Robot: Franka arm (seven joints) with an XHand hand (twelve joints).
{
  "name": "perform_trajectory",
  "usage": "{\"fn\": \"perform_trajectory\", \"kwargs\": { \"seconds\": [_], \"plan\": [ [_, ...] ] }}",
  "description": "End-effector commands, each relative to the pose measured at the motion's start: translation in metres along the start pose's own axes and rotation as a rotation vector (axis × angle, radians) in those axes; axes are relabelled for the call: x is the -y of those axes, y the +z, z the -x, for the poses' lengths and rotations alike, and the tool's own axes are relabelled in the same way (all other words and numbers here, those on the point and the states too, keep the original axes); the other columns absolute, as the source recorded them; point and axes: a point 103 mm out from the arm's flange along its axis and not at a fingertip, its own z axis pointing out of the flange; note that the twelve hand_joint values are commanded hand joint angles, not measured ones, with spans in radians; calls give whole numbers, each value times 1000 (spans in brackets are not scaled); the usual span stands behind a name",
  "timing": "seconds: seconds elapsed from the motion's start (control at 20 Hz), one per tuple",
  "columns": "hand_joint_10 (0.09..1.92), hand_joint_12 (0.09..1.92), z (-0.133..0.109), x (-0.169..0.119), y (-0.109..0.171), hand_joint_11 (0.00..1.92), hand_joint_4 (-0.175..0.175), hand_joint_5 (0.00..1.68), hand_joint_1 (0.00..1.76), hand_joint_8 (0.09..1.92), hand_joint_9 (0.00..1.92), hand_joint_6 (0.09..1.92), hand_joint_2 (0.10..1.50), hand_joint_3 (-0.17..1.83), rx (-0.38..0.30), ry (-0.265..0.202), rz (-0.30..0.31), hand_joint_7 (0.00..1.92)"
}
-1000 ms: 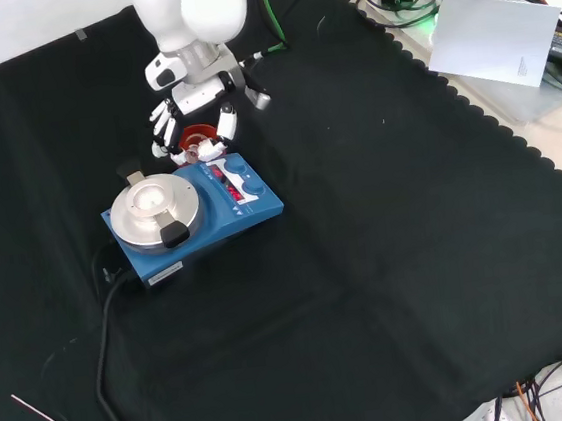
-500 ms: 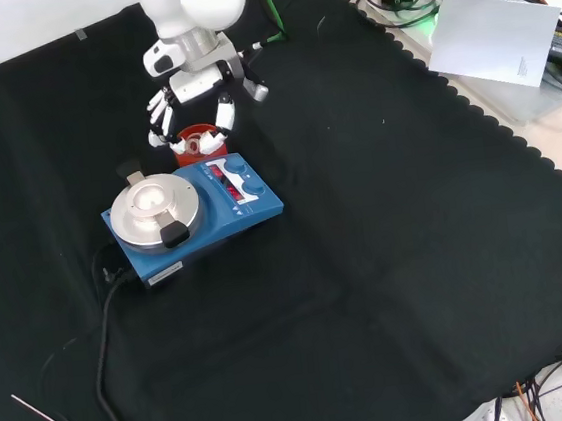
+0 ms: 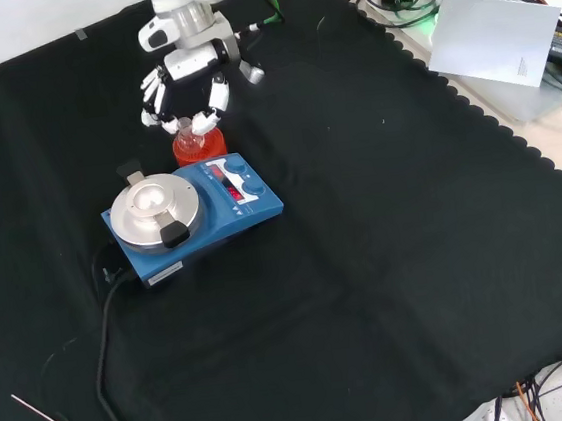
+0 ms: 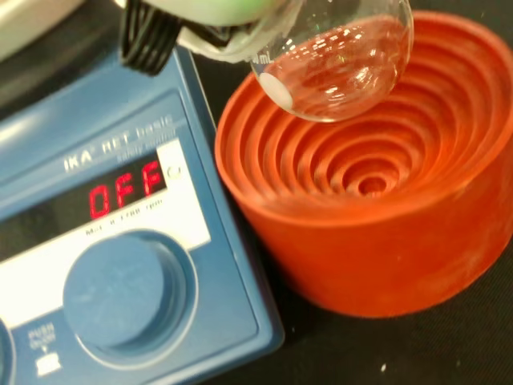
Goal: Pick up the round-bottom flask.
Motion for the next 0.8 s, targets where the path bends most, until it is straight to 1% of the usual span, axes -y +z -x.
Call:
{"fn": "perform_trajectory", "kwargs": {
  "seconds": [0.05,0.3,0.5,0.8],
  "plan": [
    [560,1291,0,9,-21,337,161,1111,1090,579,673,1011,672,780,-17,8,21,509],
    [560,1291,-12,11,-40,340,162,1111,1090,580,674,1012,671,783,-41,7,42,510],
    [560,1290,-26,11,-53,342,162,1112,1090,580,675,1012,670,785,-108,27,43,511],
    [559,1289,-54,9,-69,344,163,1113,1090,581,676,1012,667,788,-125,-8,59,512]
  ]
}}
